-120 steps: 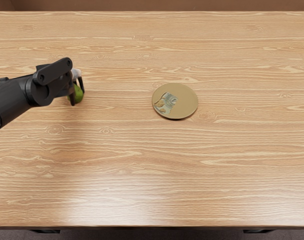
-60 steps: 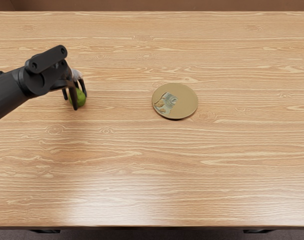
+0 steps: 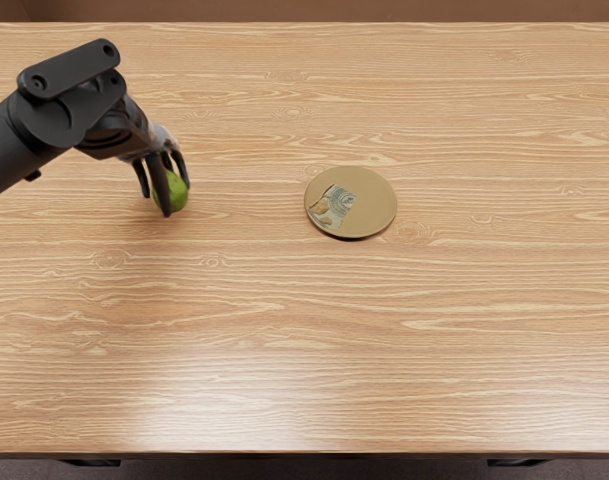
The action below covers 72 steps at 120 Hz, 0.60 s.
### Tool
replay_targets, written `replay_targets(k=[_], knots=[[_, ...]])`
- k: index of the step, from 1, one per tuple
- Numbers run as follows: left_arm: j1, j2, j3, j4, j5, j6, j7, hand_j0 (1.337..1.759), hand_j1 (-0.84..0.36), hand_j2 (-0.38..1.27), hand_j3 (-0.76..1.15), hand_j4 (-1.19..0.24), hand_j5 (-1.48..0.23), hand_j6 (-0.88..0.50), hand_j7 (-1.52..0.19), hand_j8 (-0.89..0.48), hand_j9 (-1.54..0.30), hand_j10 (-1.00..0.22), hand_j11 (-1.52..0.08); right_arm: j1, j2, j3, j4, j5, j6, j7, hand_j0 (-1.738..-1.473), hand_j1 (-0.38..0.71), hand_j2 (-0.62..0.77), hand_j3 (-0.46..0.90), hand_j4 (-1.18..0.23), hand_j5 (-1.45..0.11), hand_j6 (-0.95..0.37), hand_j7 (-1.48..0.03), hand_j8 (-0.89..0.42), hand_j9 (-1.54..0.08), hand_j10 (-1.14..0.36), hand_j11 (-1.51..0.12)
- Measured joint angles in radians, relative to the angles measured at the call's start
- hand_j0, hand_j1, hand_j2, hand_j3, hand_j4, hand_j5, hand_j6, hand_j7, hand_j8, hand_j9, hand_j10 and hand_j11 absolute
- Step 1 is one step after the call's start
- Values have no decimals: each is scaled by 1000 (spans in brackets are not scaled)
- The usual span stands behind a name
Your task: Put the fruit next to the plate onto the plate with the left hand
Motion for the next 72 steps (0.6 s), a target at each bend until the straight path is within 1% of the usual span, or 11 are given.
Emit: replay_targets(k=[27, 41, 42, 46, 51, 52, 55, 56, 57, 61, 72], knots=[[-52, -8, -1, -52, -78, -15, 6, 1647, -334, 326, 0, -444, -1107, -256, -1104, -370, -1098, -782, -1105, 0, 0, 0, 0, 0, 0, 0, -1658, -310, -7, 0, -33, -43, -33, -43, -33, -43, -33, -43], [-74, -24, -8, -64, -94, -16, 7, 1646, -340, 318, 0, -431, -1118, -249, -1113, -361, -1109, -788, -1117, 0, 0, -1, 0, 0, 0, 0, -1658, -310, -7, 0, -33, -43, -33, -43, -33, -43, -33, -43], [-75, -26, -10, -65, -95, -15, 7, 1646, -337, 360, 0, -432, -1119, -250, -1114, -360, -1110, -789, -1118, 0, 0, -1, 0, 0, 0, 0, -1658, -310, -7, 0, -33, -43, -33, -43, -33, -43, -33, -43], [-78, -33, -14, -66, -97, -17, 7, 1646, -346, 338, 0, -428, -1123, -248, -1118, -363, -1113, -794, -1121, 0, 0, -1, 0, 0, 0, 0, -1658, -310, -7, 0, -33, -43, -33, -43, -33, -43, -33, -43], [-92, -42, -20, -68, -100, -17, 7, 1647, -351, 367, 0, -418, -1132, -238, -1126, -359, -1118, -798, -1126, 0, 0, -1, 0, 0, 0, 0, -1658, -310, -7, 0, -33, -43, -33, -43, -33, -43, -33, -43], [-94, -45, -21, -68, -100, -17, 7, 1646, -355, 351, 0, -417, -1132, -240, -1126, -357, -1119, -799, -1127, 0, 0, -1, 0, 0, 0, 0, -1658, -310, -7, 0, -33, -43, -33, -43, -33, -43, -33, -43], [-104, -54, -25, -68, -100, -17, 7, 1646, -354, 356, 0, -433, -1141, -231, -1131, -363, -1122, -801, -1130, 0, 0, -1, 0, 0, 0, 0, -1658, -310, -7, 0, -33, -43, -33, -43, -33, -43, -33, -43], [-109, -55, -26, -68, -100, -16, 7, 1646, -349, 389, 0, -434, -1144, -233, -1132, -363, -1122, -802, -1130, 0, 0, -1, 0, 0, 0, 0, -1658, -310, -7, 0, -33, -43, -33, -43, -33, -43, -33, -43], [-112, -56, -27, -69, -100, -16, 7, 1646, -351, 364, 0, -442, -1146, -235, -1133, -362, -1124, -802, -1132, 0, 0, -1, 0, 0, 0, 0, -1658, -310, -7, 0, -33, -43, -33, -43, -33, -43, -33, -43], [-125, -73, -30, -69, -97, -14, 7, 1646, -351, 349, 0, -446, -1148, -245, -1130, -371, -1126, -805, -1133, 0, 0, -1, 0, 0, 0, 0, -1658, -310, -7, 0, -33, -43, -33, -43, -33, -43, -33, -43], [-137, -99, -39, -68, -99, -11, 7, 1645, -340, 384, 0, -443, -1166, -249, -1133, -377, -1132, -811, -1138, 0, 0, -1, 0, 0, 0, 0, -1658, -310, -7, 0, -33, -43, -33, -43, -33, -43, -33, -43]])
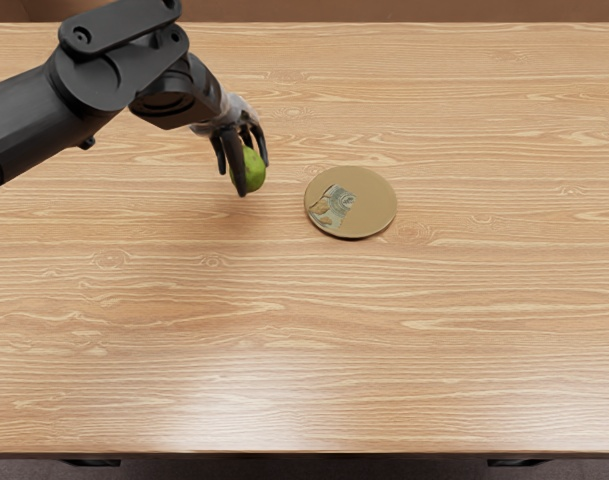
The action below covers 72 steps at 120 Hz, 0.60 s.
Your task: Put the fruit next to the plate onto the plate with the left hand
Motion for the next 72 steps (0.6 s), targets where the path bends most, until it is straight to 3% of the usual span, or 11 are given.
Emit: replay_targets(k=[35, 55, 72], knots=[[-75, -42, -49, 14, -6, 5, 0, 1645, -343, 454, 0, -424, -1218, -290, -1197, -415, -1157, -825, -1165, 0, 0, 0, 0, 0, 0, 0, -1658, -310, -7, 0, -33, -43, -33, -43, -33, -43, -33, -43], [-88, -42, -60, 67, -7, 10, 0, 1644, -296, 414, 0, -503, -1228, -327, -1204, -425, -1175, -828, -1187, 0, 0, 0, 0, 0, 0, 0, -1658, -310, -7, 0, -33, -43, -33, -43, -33, -43, -33, -43], [-97, -42, -65, 93, -18, 27, 0, 1644, -307, 485, 0, -555, -1230, -356, -1209, -430, -1187, -829, -1200, 0, 0, 0, 0, 0, 0, 0, -1658, -310, -7, 0, -33, -43, -33, -43, -33, -43, -33, -43]])
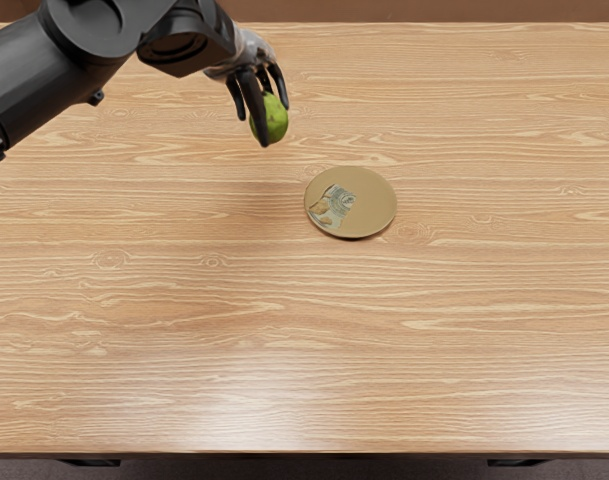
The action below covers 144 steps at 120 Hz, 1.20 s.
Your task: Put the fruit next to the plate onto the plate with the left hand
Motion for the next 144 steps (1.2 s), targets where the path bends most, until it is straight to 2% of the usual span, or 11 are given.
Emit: replay_targets(k=[12, 18, 25, 32, 33, 45, 53, 144], knots=[[-11, 0, -2, -7, -27, 3, 0, 1643, -303, 524, 0, -610, -1222, -369, -1212, -427, -1193, -828, -1207, 0, 0, 0, 0, 0, 0, 0, -1658, -310, -7, 0, -33, -43, -33, -43, -33, -43, -33, -43], [-12, 0, -3, -16, -46, 1, 0, 1645, -307, 616, 0, -659, -1213, -365, -1199, -439, -1186, -834, -1198, 0, 0, 0, 0, 0, 0, 0, -1658, -310, -7, 0, -33, -43, -33, -43, -33, -43, -33, -43], [-11, 0, -3, -31, -67, -2, 0, 1648, -314, 613, 0, -701, -1213, -365, -1191, -444, -1178, -840, -1189, 0, 0, 0, 0, 0, 0, 0, -1658, -310, -7, 0, -33, -43, -33, -43, -33, -43, -33, -43], [-17, 0, -3, -48, -88, -4, 0, 1650, -345, 691, 0, -726, -1206, -387, -1184, -455, -1170, -847, -1179, 0, 0, 0, 0, 0, 0, 0, -1658, -310, -7, 0, -33, -43, -33, -43, -33, -43, -33, -43], [-18, 0, -3, -50, -90, -3, 0, 1650, -345, 726, 0, -735, -1197, -392, -1176, -509, -1169, -847, -1178, 0, 0, 0, 0, 0, 0, 0, -1658, -310, -7, 0, -33, -43, -33, -43, -33, -43, -33, -43], [-26, 0, -8, -68, -109, -4, 0, 1652, -432, 909, 0, -726, -1193, -421, -1169, -505, -1161, -855, -1167, 0, 0, 0, 0, 0, 0, 0, -1658, -310, -7, 0, -33, -43, -33, -43, -33, -43, -33, -43], [-31, 0, -14, -76, -114, -5, 0, 1652, -461, 971, 0, -739, -1194, -423, -1173, -511, -1160, -857, -1165, 0, 0, 0, 0, 0, 0, 0, -1658, -310, -7, 0, -33, -43, -33, -43, -33, -43, -33, -43], [-36, 0, -25, -147, -176, 4, 0, 1646, -488, 1010, 0, -712, -1223, -394, -1195, -494, -1172, -860, -1173, 1, 0, 1, 0, 0, 0, 0, -1658, -310, -7, 0, -33, -43, -33, -43, -33, -43, -33, -43]])
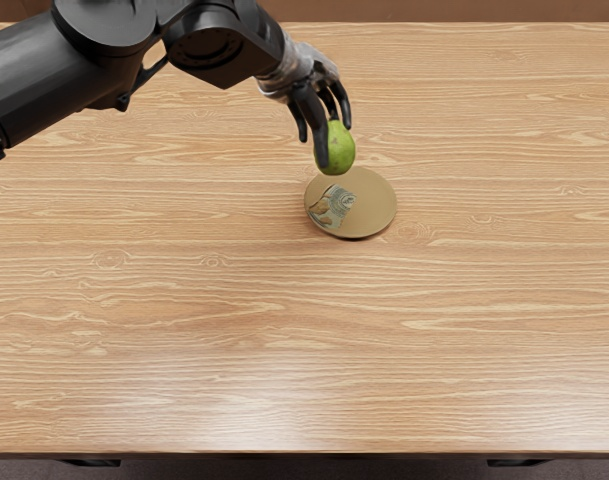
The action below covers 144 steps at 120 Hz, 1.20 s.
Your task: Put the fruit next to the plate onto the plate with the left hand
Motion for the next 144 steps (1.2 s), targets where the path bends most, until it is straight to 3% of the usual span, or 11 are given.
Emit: replay_targets(k=[17, 34, 53, 84, 103, 117, 134, 144], knots=[[-1, 0, 0, -3, -1, 11, 0, 1647, -482, 984, 0, -707, -1180, -404, -1153, -498, -1131, -831, -1131, 0, 0, 1, 0, 0, 0, 0, -1658, -310, -7, 0, -33, -43, -33, -43, -33, -43, -33, -43], [5, 0, 3, -42, 7, 172, -2, 1652, -248, 537, 0, -506, -788, -352, -775, -401, -763, -568, -763, 0, 0, 1, 0, 0, 0, 0, -1658, -310, -7, 0, -33, -43, -33, -43, -33, -43, -33, -43], [4, 0, 4, -57, 9, 232, -2, 1655, -70, 272, 0, -354, -520, -283, -513, -306, -508, -382, -508, 0, 0, 1, 0, 0, 0, 0, -1658, -310, -7, 0, -33, -43, -33, -43, -33, -43, -33, -43], [1, 0, 4, -63, 8, 259, -2, 1657, 116, 97, 0, -197, -271, -177, -270, -184, -268, -205, -268, 0, 0, 1, 0, 0, 0, 0, -1658, -310, -7, 0, -33, -43, -33, -43, -33, -43, -33, -43], [22, 0, 4, -126, 2, 304, -1, 1658, 242, 45, 0, -92, -125, -83, -124, -86, -123, -95, -123, 0, 0, 0, 0, 0, 0, 0, -1658, -310, -7, 0, -33, -43, -33, -43, -33, -43, -33, -43], [47, 0, -4, -266, -84, 438, -1, 1658, 289, 26, 0, -52, -71, -48, -70, -49, -70, -54, -70, 0, 0, 0, 0, 1, 0, 0, -1658, -310, -7, 0, -33, -43, -33, -43, -33, -43, -33, -43], [142, 1, -92, -489, -218, 559, -1, 1658, 319, 13, 0, -27, -35, -24, -35, -25, -35, -27, -35, 0, 0, 1, 0, 1, 0, 0, -1658, -310, -7, 0, -33, -43, -33, -43, -33, -43, -33, -43], [168, 117, -142, -631, -293, 608, -1, 1658, 329, 9, 0, -19, -24, -17, -23, -18, -23, -19, -23, 1, 0, 1, 0, 1, 0, 0, -1658, -310, -7, 0, -33, -43, -33, -43, -33, -43, -33, -43]])
